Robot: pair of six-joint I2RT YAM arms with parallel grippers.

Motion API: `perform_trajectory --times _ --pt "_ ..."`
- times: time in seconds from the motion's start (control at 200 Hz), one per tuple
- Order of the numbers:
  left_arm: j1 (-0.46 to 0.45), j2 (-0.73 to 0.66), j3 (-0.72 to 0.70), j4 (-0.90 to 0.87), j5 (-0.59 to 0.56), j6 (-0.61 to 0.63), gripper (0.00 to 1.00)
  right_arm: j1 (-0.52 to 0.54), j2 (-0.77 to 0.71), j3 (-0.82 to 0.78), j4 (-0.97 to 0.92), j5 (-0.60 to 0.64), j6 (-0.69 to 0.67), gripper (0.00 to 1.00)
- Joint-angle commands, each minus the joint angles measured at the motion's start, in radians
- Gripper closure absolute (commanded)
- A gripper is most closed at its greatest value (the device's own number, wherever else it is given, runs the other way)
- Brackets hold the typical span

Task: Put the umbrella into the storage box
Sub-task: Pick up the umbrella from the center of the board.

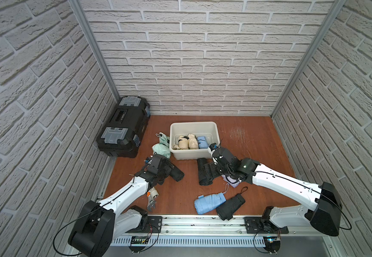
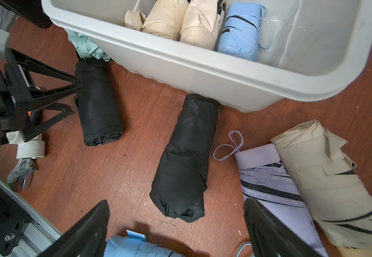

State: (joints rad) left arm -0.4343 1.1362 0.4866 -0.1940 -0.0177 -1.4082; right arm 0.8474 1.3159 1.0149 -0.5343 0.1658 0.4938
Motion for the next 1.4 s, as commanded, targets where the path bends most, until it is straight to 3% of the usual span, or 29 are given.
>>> perform_trajectory --times 0.0,0.865,1.25,1.395 --pt "-0.006 0.046 -0.008 0.098 0.014 -0.013 0.19 0.007 -0.036 -0.015 0.031 0.03 0.024 0.04" --pt "-0.001 0.194 -0.022 0.17 0.025 -0.057 0.62 0.007 -0.002 -0.003 0.059 0.012 0.034 0.05" --pt "0.0 0.045 -0.038 0.052 -0.016 -0.043 0.81 0.007 -0.006 -0.003 0.047 0.013 0.035 0.05" --pt "0.003 -0.03 -0.048 0.007 -0.045 -0.042 0.83 0.006 0.006 0.009 0.046 0.002 0.029 0.05"
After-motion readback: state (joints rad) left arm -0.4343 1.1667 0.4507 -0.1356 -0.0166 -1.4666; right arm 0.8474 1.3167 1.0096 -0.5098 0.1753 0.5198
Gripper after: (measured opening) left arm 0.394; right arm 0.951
